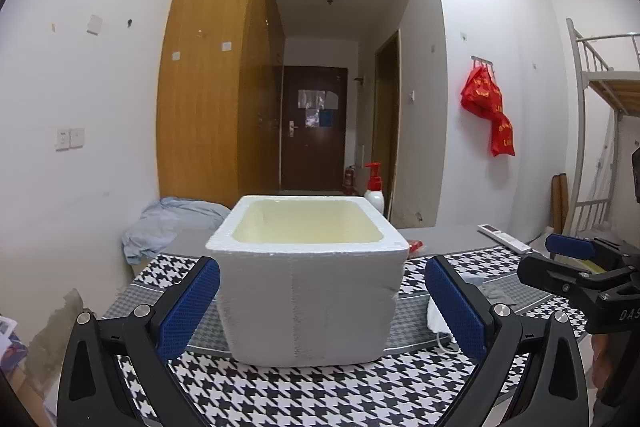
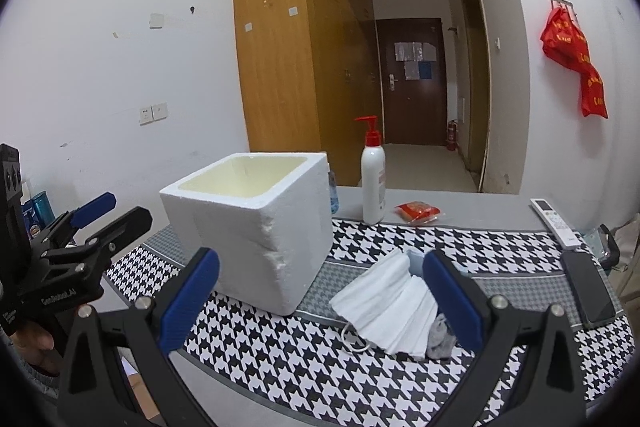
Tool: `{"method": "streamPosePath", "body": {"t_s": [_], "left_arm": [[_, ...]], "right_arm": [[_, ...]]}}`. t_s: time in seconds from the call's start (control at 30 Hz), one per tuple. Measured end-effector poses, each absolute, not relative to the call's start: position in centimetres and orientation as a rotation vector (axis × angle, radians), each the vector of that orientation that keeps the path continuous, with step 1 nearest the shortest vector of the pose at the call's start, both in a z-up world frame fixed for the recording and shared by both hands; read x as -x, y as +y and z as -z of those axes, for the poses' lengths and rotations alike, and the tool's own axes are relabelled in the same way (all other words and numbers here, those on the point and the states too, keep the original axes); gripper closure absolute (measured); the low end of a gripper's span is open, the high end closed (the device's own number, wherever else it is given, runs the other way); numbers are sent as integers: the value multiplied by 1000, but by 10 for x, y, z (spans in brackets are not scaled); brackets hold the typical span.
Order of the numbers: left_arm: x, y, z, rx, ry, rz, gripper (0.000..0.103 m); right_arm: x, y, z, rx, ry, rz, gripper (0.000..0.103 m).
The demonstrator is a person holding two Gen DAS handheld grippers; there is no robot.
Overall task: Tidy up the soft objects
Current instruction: 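Move both grippers toward the white masks and grey cloth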
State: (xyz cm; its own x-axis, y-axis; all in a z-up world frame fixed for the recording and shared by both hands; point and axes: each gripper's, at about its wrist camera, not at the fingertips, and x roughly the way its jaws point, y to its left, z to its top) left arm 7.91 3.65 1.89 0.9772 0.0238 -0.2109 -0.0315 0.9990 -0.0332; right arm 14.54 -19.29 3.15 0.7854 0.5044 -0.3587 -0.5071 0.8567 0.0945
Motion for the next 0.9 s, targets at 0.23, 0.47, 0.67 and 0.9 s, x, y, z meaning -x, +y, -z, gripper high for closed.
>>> {"method": "streamPosePath", "body": {"t_s": [0.23, 0.47, 0.67, 0.9], "left_arm": [[-91, 26, -16, 20, 237, 14, 1], [-100, 12, -14, 6, 250, 69, 1], [-109, -3, -11, -3, 271, 120, 1], [-118, -19, -7, -19, 294, 170, 1]], "right_arm": [[-149, -198, -31, 4, 389, -529, 0], [-151, -215, -28, -12, 397, -471, 0], [-153, -229, -23, -26, 417, -428, 0], [-155, -244, -19, -43, 431, -386, 0]]}}
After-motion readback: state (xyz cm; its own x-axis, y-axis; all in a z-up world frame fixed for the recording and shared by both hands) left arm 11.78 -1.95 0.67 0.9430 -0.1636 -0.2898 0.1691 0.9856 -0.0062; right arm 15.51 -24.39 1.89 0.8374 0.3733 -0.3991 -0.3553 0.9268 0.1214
